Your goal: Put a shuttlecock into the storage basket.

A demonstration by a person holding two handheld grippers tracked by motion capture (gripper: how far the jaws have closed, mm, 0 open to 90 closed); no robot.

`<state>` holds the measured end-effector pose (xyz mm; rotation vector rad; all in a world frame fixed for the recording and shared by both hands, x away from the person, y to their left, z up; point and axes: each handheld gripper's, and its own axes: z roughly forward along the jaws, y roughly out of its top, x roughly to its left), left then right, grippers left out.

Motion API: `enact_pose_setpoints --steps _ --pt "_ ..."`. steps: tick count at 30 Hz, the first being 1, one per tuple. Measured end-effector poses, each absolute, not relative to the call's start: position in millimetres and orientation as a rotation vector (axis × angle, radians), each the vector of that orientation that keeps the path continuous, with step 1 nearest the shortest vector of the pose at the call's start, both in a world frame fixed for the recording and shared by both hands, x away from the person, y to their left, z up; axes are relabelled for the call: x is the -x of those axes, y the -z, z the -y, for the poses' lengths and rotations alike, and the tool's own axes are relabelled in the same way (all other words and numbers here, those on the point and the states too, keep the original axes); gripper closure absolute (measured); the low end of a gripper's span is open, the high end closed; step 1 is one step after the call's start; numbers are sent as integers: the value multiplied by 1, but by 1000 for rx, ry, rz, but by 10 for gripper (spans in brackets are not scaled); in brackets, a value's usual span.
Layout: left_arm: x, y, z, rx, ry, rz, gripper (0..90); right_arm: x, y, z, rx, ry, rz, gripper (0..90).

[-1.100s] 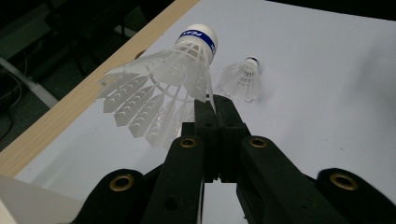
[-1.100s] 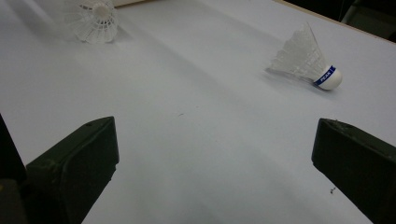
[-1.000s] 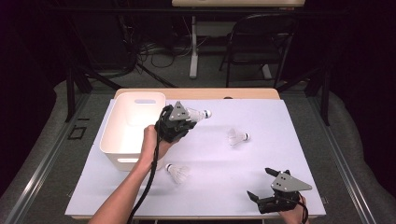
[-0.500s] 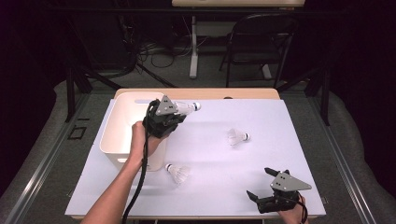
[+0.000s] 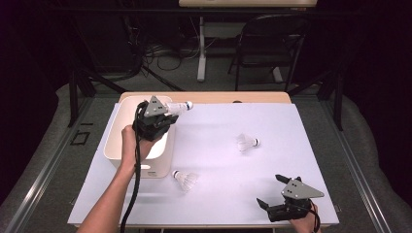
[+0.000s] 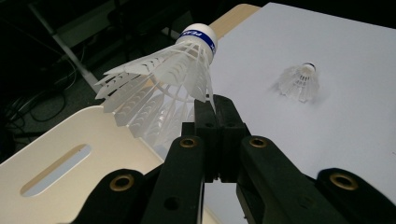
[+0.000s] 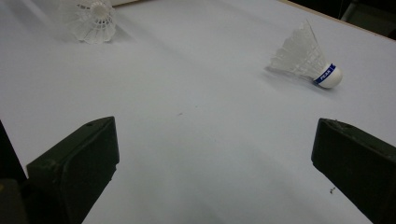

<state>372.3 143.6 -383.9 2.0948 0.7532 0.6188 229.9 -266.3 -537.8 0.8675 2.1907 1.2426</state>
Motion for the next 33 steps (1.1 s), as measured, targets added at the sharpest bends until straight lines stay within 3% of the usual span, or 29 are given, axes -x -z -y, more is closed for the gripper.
enact_pose_setpoints --steps 33 --pt "-379 393 -206 -2065 -664 -940 900 -232 539 265 -868 -1235 -2197 2"
